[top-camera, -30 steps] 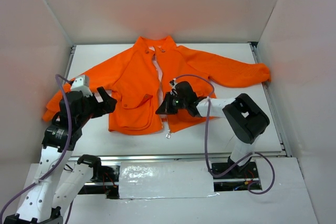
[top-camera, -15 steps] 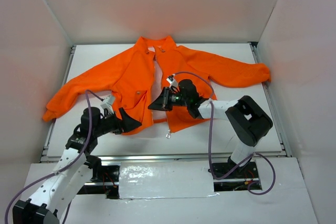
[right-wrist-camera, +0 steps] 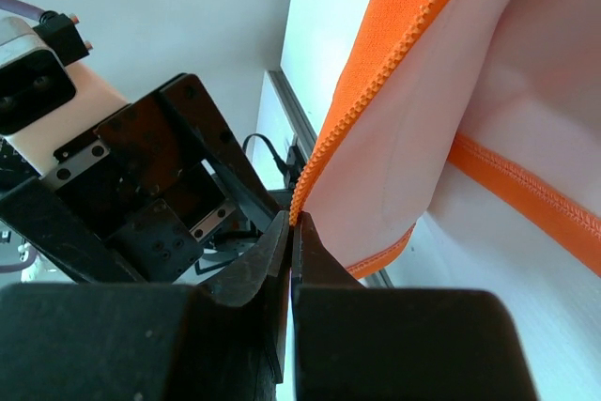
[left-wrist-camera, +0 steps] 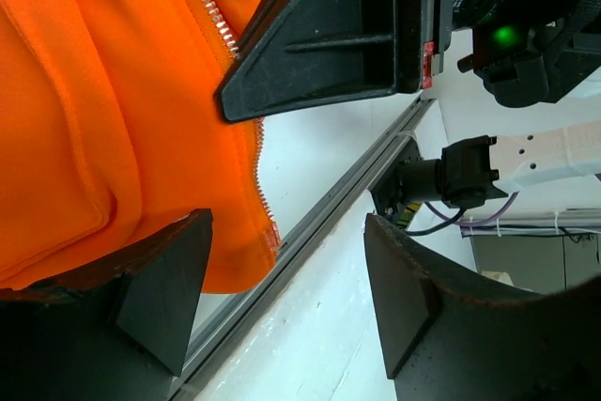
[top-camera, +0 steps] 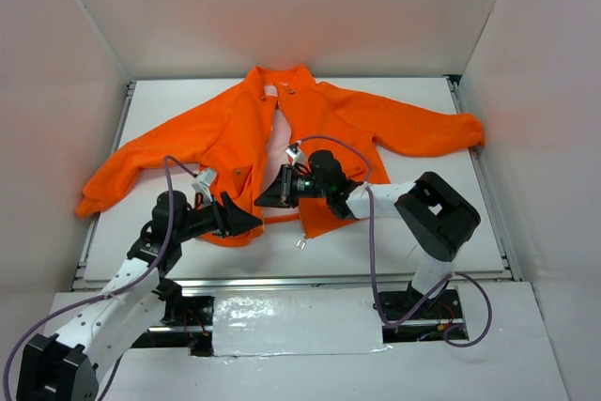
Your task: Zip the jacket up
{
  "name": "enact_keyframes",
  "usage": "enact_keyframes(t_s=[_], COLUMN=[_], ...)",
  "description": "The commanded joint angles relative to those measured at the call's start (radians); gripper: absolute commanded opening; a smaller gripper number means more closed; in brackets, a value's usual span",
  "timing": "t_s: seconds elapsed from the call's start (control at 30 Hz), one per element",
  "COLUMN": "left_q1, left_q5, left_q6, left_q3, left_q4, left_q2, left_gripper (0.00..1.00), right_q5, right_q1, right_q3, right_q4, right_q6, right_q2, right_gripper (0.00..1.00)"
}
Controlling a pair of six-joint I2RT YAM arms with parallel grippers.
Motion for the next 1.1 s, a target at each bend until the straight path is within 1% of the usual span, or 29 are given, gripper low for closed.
enact_keyframes(t_s=[0.0,0.13,0.43,0.53,0.7,0.97,1.0,1.07], left_q1=[-0.011,-0.019,-0.024,-0.024,-0.024,-0.024,-0.024,-0.025], left_q5=[-0.004,-0.017,-0.046,-0.052,-0.038,-0.052,-0.053,-0.053], left_q6=[0.006,0.017,0.040,0.049,0.032,0.040,0.038,0.037], left_q3=[-0.004,-0.017,-0.059,-0.067,-0.080,-0.076,-0.077,-0.082], left_q4=[0.052,0.034,0.020,0.023,0.084,0.107,0.117,0.126], left_q2=[0.005,0.017,0.029,0.041,0.060,0.071,0.071,0.072], left_gripper=[0.77,0.75,0.75,0.71,0.66,0.63,0.60,0.59], right_q5=[-0.003,0.002,0.003,-0.002,-0.006,-0.015,-0.015,-0.017], right_q1=[0.014,0.014,0.012,0.012,0.012,0.012,0.011,0.011], right_q3=[0.016,0.021,0.035,0.036,0.042,0.038,0.038,0.041], right_q4=[0.049,0.043,0.027,0.030,0.024,0.017,0.014,0.009], right_q6=[0.001,-0.001,-0.011,-0.008,-0.010,-0.024,-0.024,-0.030], right_q2=[0.006,0.007,0.012,0.015,0.019,0.026,0.027,0.029], right_gripper=[0.00,0.00,0.00,0.00,0.00,0.00,0.00,0.00])
